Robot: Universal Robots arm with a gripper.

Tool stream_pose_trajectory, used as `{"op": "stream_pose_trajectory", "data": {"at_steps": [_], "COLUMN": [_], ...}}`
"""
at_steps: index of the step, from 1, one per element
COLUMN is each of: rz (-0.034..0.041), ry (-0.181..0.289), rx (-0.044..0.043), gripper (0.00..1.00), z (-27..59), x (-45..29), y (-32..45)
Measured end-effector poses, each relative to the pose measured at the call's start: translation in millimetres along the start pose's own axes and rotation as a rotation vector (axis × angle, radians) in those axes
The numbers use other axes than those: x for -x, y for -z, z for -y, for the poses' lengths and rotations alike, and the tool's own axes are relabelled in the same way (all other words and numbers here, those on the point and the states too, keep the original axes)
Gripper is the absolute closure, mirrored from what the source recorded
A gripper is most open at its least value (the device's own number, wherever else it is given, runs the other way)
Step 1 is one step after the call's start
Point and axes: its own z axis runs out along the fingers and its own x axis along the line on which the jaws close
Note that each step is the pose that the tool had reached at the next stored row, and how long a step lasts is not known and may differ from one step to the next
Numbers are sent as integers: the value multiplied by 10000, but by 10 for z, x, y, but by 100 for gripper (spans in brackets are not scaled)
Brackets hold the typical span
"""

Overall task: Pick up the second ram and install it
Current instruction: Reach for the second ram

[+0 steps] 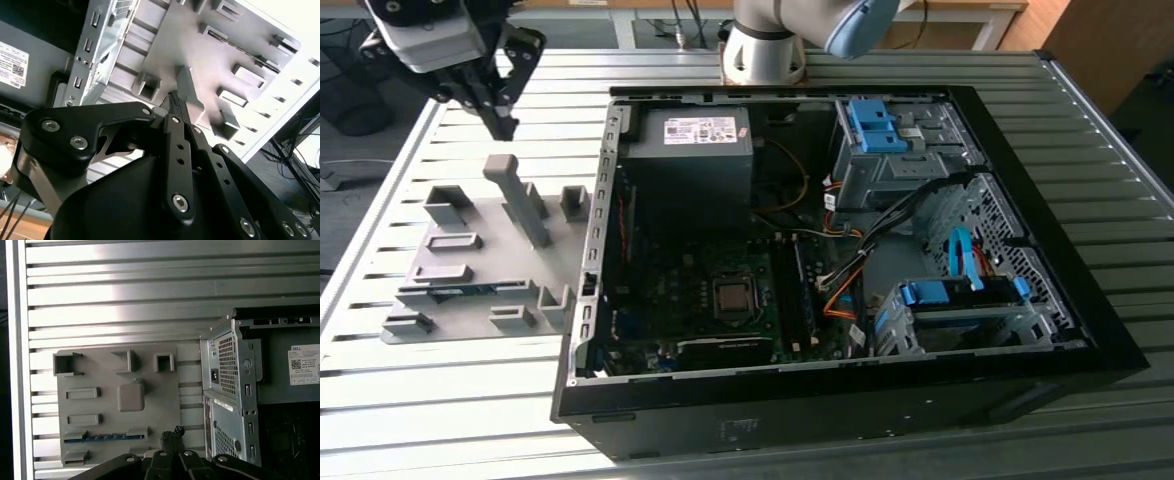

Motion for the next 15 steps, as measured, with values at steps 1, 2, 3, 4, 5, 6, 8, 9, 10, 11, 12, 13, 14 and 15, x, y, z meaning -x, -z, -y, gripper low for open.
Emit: {"op": "stream_pose_trajectory", "data": {"at_steps": [1, 2, 3, 4, 5, 6, 8, 9, 10, 11, 12, 13, 14, 15], "rz": [0, 0, 0, -1, -1, 0, -1, -1, 0, 0, -2, -1, -1, -1], "ry": [1, 0, -1, -2, -1, 0, 1, 4, 6, 9, 11, 14, 15, 15], "rx": [0, -1, 0, -1, -1, 0, -1, -1, 0, 1, -1, 0, 0, 0], "gripper": [89, 89, 89, 89, 89, 89, 89, 89, 89, 89, 89, 89, 89, 89], "z": [3, 6, 9, 11, 14, 17, 28, 40, 55, 73, 92, 110, 124, 135], "x": [-28, -57, -86, -114, -141, -170, -230, -263, -292, -313, -333, -354, -384, -416], "y": [0, 0, 0, 0, 0, 0, 1, 1, 0, -2, -1, -3, -4, -5]}}
